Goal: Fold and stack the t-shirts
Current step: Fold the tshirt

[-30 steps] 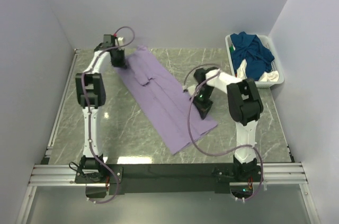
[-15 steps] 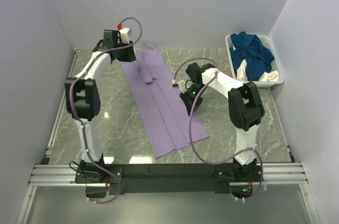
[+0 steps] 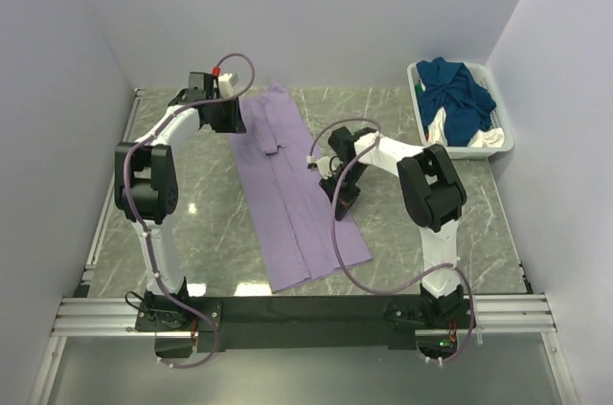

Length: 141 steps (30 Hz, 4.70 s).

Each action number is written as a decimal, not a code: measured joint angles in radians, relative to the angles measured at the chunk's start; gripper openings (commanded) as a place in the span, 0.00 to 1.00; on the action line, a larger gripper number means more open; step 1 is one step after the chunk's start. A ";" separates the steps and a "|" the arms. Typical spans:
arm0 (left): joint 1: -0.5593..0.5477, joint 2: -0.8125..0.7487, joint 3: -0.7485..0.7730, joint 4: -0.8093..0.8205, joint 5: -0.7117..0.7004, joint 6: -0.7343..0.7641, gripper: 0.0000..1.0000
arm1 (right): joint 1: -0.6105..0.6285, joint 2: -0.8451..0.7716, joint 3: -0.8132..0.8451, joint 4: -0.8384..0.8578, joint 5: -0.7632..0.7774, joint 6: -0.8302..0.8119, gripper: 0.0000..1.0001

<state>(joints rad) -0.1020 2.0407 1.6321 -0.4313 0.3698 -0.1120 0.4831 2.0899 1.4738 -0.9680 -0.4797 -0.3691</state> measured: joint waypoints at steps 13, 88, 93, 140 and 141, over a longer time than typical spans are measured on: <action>-0.019 0.171 0.030 -0.004 0.071 -0.058 0.29 | 0.138 -0.061 -0.183 0.004 -0.150 0.043 0.02; -0.583 -1.198 -1.185 -0.302 0.103 1.095 0.53 | 0.636 -0.689 -0.729 0.428 0.387 -0.231 0.40; -0.627 -1.184 -1.225 -0.236 0.057 1.081 0.52 | 0.647 -0.685 -0.756 0.443 0.383 -0.224 0.43; -0.462 -1.237 -1.213 0.039 -0.046 1.079 0.01 | 0.465 -0.785 -0.719 0.511 0.458 -0.354 0.00; -0.441 -1.220 -1.212 0.065 -0.045 1.097 0.00 | 0.445 -0.772 -0.703 0.518 0.460 -0.373 0.00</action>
<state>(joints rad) -0.5426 0.8204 0.4206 -0.3660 0.3248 0.9848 0.9279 1.3174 0.7712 -0.4503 -0.0193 -0.7425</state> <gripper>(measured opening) 0.079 0.010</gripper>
